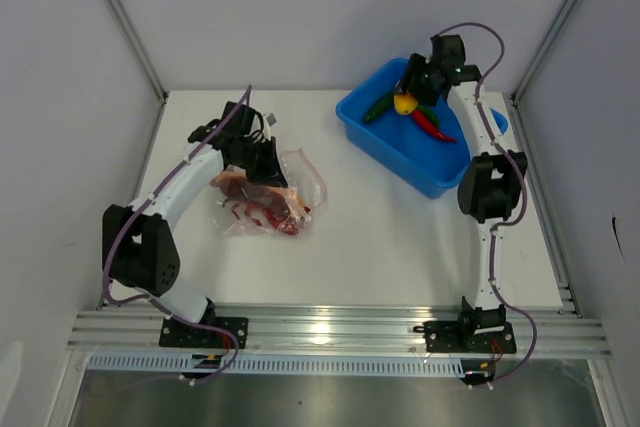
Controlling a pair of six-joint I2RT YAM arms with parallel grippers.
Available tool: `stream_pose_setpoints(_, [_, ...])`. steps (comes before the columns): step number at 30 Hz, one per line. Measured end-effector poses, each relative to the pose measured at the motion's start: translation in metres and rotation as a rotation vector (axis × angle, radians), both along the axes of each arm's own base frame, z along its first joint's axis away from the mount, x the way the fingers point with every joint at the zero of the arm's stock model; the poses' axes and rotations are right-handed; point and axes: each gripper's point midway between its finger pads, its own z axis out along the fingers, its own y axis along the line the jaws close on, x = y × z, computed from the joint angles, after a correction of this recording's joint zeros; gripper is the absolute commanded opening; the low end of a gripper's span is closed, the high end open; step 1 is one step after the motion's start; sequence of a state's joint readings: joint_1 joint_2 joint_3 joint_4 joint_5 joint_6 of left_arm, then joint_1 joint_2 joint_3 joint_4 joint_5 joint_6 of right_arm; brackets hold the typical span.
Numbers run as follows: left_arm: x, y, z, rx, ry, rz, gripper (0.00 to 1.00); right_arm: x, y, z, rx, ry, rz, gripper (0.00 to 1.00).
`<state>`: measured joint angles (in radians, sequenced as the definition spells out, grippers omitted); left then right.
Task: Place the food in the zip-top bag and seal the zipper
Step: Pick up the fake fruit from the bin, then place the fake fruit in the zipper food storage bag.
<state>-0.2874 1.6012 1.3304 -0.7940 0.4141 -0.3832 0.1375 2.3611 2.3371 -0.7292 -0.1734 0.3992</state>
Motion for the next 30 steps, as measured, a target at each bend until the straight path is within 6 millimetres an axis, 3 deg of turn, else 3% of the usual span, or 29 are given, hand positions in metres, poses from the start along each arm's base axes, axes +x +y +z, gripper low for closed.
stream_pose_setpoints(5, [-0.007, 0.001, 0.013, -0.017, -0.034, -0.004, 0.01, -0.041, 0.012, 0.091, -0.021, -0.115, 0.059, 0.12])
stream_pose_setpoints(7, [-0.008, 0.001, 0.018, -0.022, -0.048, -0.004, 0.01, -0.068, 0.028, 0.114, -0.045, -0.141, 0.122, 0.12])
stream_pose_setpoints(10, [-0.009, 0.001, 0.022, -0.025, -0.059, -0.004, 0.01, -0.113, 0.062, 0.133, -0.063, -0.156, 0.259, 0.12])
stream_pose_setpoints(14, [-0.011, 0.002, 0.023, -0.022, -0.048, -0.004, 0.01, -0.180, 0.108, 0.131, -0.038, -0.105, 0.487, 0.13])
stream_pose_setpoints(18, [-0.014, 0.003, 0.026, -0.021, -0.045, -0.004, 0.00, -0.225, 0.134, 0.114, -0.005, -0.021, 0.644, 0.13])
stream_pose_setpoints(26, [-0.018, 0.003, 0.047, -0.037, -0.073, -0.008, 0.01, -0.281, 0.180, 0.093, 0.066, 0.097, 0.864, 0.14])
stream_pose_setpoints(30, [-0.017, 0.002, 0.064, -0.051, -0.112, -0.011, 0.00, -0.298, 0.204, 0.082, 0.093, 0.144, 0.942, 0.14])
